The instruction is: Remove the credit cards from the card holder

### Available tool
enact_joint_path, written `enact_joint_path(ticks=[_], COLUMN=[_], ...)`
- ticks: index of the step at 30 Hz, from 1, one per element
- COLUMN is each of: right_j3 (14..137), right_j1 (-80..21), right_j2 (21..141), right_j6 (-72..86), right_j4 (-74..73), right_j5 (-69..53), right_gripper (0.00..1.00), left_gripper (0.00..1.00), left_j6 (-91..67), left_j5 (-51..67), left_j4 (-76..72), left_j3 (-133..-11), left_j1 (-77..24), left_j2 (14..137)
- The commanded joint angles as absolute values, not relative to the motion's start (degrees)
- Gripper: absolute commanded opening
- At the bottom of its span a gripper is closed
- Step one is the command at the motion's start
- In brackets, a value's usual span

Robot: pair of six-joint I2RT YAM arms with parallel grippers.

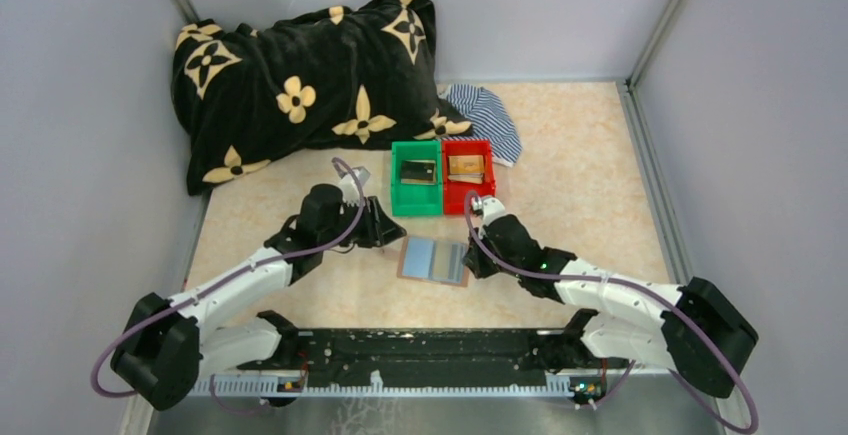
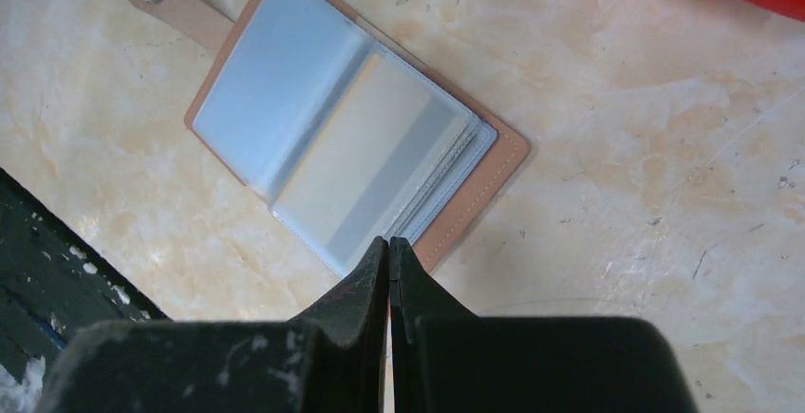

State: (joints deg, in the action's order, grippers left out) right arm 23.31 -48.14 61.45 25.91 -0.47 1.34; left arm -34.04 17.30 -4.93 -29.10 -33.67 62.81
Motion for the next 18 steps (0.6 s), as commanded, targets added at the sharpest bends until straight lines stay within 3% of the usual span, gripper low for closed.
enact_joint_path(ticks=[1,10,18], right_j3=[26.89,26.31,27.64], right_j1=[-48.31,-48.25,-48.32], right_j2=[61.85,70.93,72.84], right_j6=[24.03,25.40,25.04], right_j4=[-0.86,4.90,5.67], right_j5=[1.86,-0.45,-1.78], right_gripper=[0.00,0.00,0.00], left_gripper=[0.43,0.43,0.37], left_j6=[-35.10,-33.66,-34.80], left_j5=[21.64,21.33,20.13], left_j4=[-8.20,-8.06,-14.21], left_j3=[-30.61,-28.97,-23.34], left_j1=[-34.78,-35.24,-35.22], left_j2=[62.51,67.72,82.38])
